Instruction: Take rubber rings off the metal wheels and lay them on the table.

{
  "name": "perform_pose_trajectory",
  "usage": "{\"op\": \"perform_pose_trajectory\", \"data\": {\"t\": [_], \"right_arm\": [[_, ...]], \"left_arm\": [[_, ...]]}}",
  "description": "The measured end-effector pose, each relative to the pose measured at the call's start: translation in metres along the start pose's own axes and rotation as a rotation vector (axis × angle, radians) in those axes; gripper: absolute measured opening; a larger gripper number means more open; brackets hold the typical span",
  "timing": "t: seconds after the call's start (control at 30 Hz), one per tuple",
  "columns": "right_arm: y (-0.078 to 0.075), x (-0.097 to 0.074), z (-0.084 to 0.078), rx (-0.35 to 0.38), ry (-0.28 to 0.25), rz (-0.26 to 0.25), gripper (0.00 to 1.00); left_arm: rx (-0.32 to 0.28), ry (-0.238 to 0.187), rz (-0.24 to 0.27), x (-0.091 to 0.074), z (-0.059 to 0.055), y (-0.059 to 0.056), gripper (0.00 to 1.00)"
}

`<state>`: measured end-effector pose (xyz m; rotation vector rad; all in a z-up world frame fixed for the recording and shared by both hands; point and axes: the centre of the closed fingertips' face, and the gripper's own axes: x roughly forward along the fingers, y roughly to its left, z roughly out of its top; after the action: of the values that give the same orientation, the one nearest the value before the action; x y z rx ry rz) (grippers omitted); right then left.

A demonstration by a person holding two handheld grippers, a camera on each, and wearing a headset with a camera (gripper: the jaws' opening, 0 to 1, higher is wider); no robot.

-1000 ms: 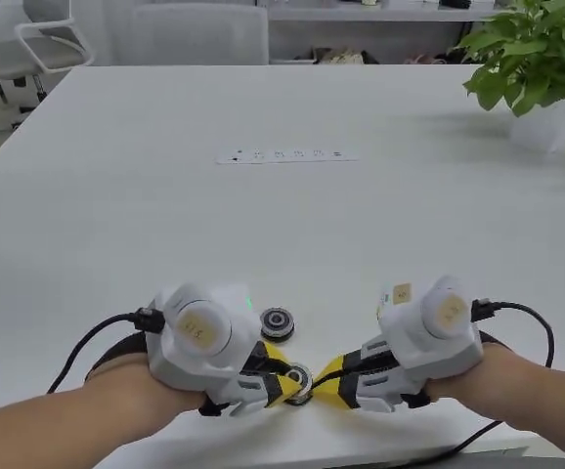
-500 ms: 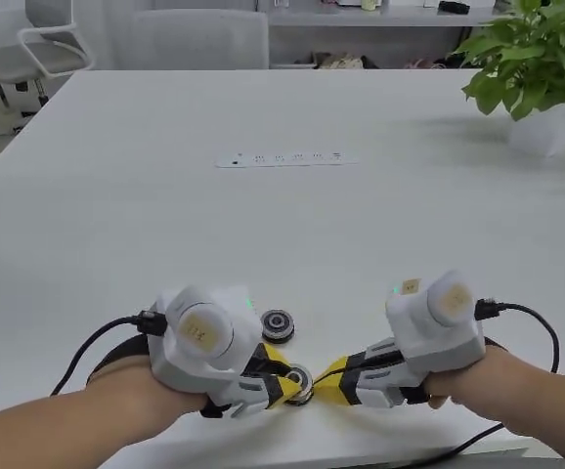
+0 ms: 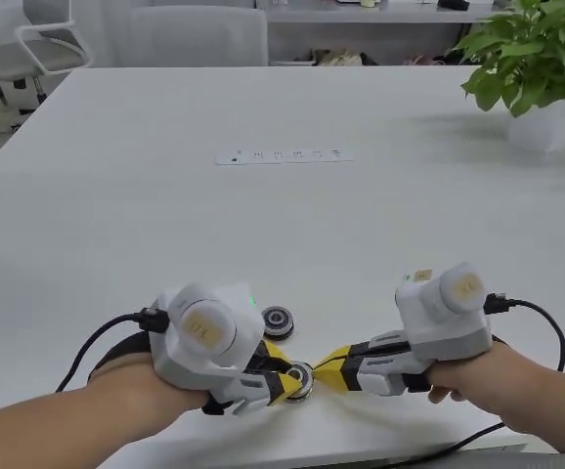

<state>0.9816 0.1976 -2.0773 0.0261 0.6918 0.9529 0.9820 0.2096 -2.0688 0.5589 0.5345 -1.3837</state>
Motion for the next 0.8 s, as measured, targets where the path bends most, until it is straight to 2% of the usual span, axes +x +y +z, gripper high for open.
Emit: {"op": "perform_pose_trajectory", "data": {"t": [0.33, 0.37, 0.4, 0.8], "right_arm": [[0.0005, -0.0010, 0.0033, 0.024, -0.018, 0.008, 0.00], [0.0036, -0.0005, 0.0054, 0.033, -0.029, 0.022, 0.00], [0.0012, -0.0011, 0.0043, 0.025, -0.021, 0.011, 0.00], [0.0035, -0.0005, 0.0073, 0.019, -0.018, 0.019, 0.00]], "left_arm": [[-0.003, 0.002, 0.007, 0.0007, 0.0007, 0.0010, 0.08], [-0.004, 0.002, 0.008, 0.0008, 0.0008, 0.0012, 0.08], [-0.004, 0.003, 0.008, 0.0008, 0.0009, 0.0012, 0.08], [-0.005, 0.005, 0.011, 0.0009, 0.0010, 0.0016, 0.08]]}}
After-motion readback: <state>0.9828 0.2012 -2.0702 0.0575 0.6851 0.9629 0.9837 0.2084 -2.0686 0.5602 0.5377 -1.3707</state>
